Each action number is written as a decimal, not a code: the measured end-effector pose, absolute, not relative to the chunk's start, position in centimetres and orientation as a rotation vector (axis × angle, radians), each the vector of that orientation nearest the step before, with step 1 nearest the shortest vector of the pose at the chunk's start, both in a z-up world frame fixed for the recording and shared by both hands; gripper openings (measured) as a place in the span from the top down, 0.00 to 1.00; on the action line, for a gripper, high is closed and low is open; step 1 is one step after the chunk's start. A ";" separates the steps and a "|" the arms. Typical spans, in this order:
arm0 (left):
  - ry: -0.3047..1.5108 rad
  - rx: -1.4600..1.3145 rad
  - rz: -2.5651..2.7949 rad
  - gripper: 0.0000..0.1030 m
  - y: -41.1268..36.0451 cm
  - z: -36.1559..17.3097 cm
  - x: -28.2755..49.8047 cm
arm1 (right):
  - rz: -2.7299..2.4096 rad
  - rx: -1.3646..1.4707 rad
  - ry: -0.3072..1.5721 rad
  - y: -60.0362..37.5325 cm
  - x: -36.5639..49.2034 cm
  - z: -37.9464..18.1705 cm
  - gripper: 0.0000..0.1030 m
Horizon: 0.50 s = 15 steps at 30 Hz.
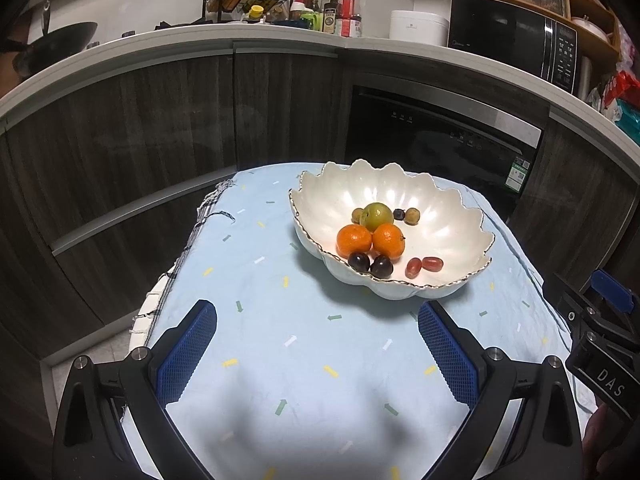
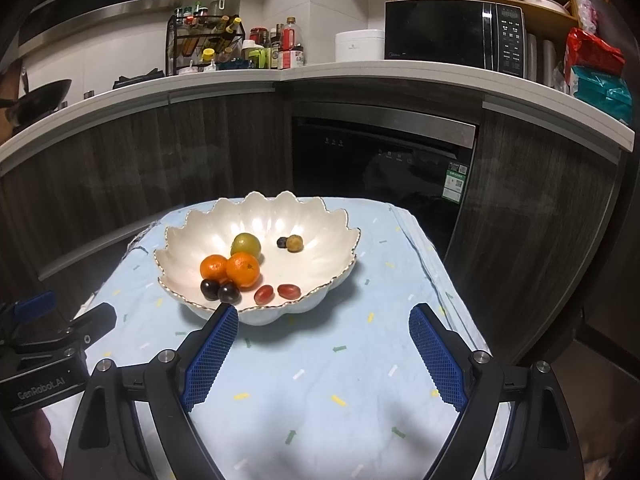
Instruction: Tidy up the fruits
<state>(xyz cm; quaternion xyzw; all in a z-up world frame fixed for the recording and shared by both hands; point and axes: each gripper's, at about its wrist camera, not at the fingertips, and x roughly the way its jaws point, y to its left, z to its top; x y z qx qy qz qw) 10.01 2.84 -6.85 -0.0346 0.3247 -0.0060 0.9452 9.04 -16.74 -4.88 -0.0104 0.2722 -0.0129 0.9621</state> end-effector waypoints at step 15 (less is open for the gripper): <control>0.653 -0.062 -0.030 0.00 2.7 -6.9 9.9 | -0.027 -0.026 0.551 -16.7 9.0 -5.0 0.14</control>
